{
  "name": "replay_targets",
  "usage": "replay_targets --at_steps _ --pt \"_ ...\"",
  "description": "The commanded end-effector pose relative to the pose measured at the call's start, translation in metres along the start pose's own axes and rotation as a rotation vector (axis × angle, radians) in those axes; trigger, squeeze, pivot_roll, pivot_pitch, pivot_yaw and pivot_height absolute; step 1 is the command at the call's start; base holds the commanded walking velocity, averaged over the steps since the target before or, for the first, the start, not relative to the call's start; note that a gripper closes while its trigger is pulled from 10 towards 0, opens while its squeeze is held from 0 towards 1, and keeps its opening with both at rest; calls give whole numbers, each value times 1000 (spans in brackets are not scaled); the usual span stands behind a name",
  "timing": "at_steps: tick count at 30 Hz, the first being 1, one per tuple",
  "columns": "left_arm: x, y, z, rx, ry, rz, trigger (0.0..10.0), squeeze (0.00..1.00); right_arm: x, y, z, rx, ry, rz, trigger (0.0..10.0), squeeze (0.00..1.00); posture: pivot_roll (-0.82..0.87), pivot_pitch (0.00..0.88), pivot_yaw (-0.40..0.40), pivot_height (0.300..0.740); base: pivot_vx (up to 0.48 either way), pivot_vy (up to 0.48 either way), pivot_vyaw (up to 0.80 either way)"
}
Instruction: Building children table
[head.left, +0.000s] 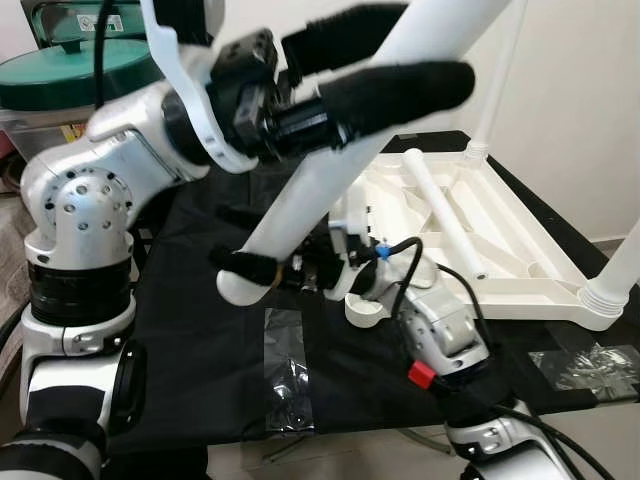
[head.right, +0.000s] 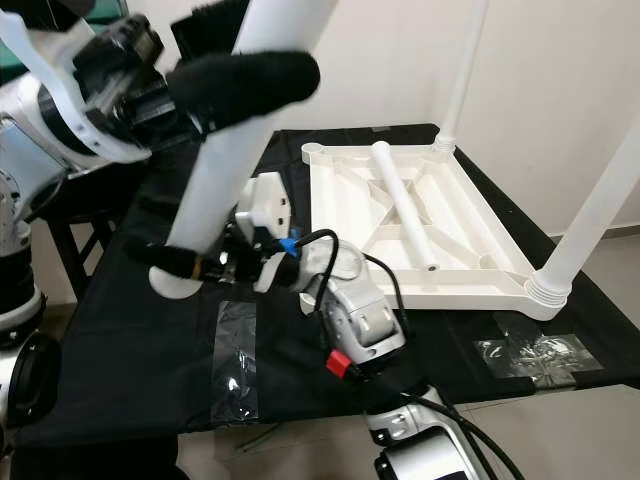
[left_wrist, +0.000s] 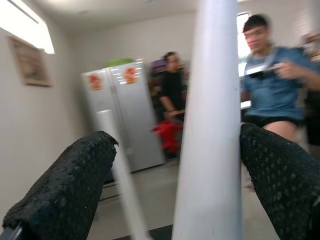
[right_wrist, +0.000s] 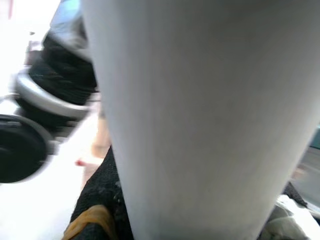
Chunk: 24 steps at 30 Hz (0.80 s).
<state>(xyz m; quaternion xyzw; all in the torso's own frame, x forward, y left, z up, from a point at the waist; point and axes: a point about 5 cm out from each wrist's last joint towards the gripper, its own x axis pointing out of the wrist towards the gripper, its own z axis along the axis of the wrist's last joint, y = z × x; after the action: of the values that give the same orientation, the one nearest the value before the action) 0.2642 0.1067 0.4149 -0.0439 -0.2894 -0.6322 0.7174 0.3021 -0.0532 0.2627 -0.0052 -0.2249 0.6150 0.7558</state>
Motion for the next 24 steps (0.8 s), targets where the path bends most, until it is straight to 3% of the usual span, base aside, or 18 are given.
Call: replay_targets --at_steps 1,5,6,8,9,11,12,13,14,15,16,17,18,19,21,22,24 --pt "-5 8 2 43 20 73 10000 1000 -4 -7 6 -3 -22 -41 0 0 24 6 22 740 0 0 0" --pt "-14 24 -2 94 69 201 10000 1000 -15 -25 23 -25 -71 -162 0 0 15 18 17 740 0 0 0" --pt "-22 36 -5 109 95 298 10000 1000 -21 -37 36 -31 -112 -243 0 0 11 25 12 740 0 0 0" --pt "-22 36 -5 109 95 298 10000 1000 -21 -37 36 -31 -112 -243 0 0 11 25 12 740 0 0 0" --pt "-30 47 -8 112 108 392 10000 1000 -27 -46 47 -33 -150 -311 0 0 5 36 8 740 0 0 0" --pt "-30 47 -8 112 108 392 10000 1000 -27 -46 47 -33 -150 -311 0 0 5 36 8 740 0 0 0" --pt "-44 60 -13 102 143 515 10000 1000 -32 -50 54 -37 -171 -353 0 0 3 39 7 740 0 0 0" --pt "-118 53 -21 88 199 673 10000 1000 -35 -51 58 -47 -161 -368 0 0 -4 57 6 740 0 0 0" --pt "-118 53 -21 88 199 673 10000 1000 -35 -51 58 -47 -161 -368 0 0 -4 57 6 740 0 0 0" --pt "-170 35 -25 85 280 766 10000 1000 -38 -51 58 -54 -141 -370 1961 0 -3 65 4 740 0 0 0" --pt "-170 35 -25 85 280 766 10000 1000 -38 -51 58 -54 -141 -370 1961 0 -3 65 4 740 0 0 0" --pt "-202 13 -35 84 403 800 10000 1000 -43 -52 55 -62 -98 -383 10000 0 -1 91 -1 740 0 0 0" --pt "-214 -8 -54 55 494 791 10000 0 -49 -58 50 -48 -41 -421 10000 0 -1 114 -8 740 0 0 0" --pt "-214 -8 -54 55 494 791 10000 0 -49 -58 50 -48 -41 -421 10000 0 -1 114 -8 740 0 0 0" --pt "-203 -37 -93 -28 511 777 10000 0 -63 -71 42 -66 73 -513 10000 0 -2 149 -12 740 0 0 0" --pt "-203 -37 -93 -28 511 777 10000 0 -63 -71 42 -66 73 -513 10000 0 -2 149 -12 740 0 0 0" --pt "-179 -70 -131 -52 518 760 10000 0 -76 -83 32 -71 193 -558 10000 0 -1 202 -21 740 0 0 0"
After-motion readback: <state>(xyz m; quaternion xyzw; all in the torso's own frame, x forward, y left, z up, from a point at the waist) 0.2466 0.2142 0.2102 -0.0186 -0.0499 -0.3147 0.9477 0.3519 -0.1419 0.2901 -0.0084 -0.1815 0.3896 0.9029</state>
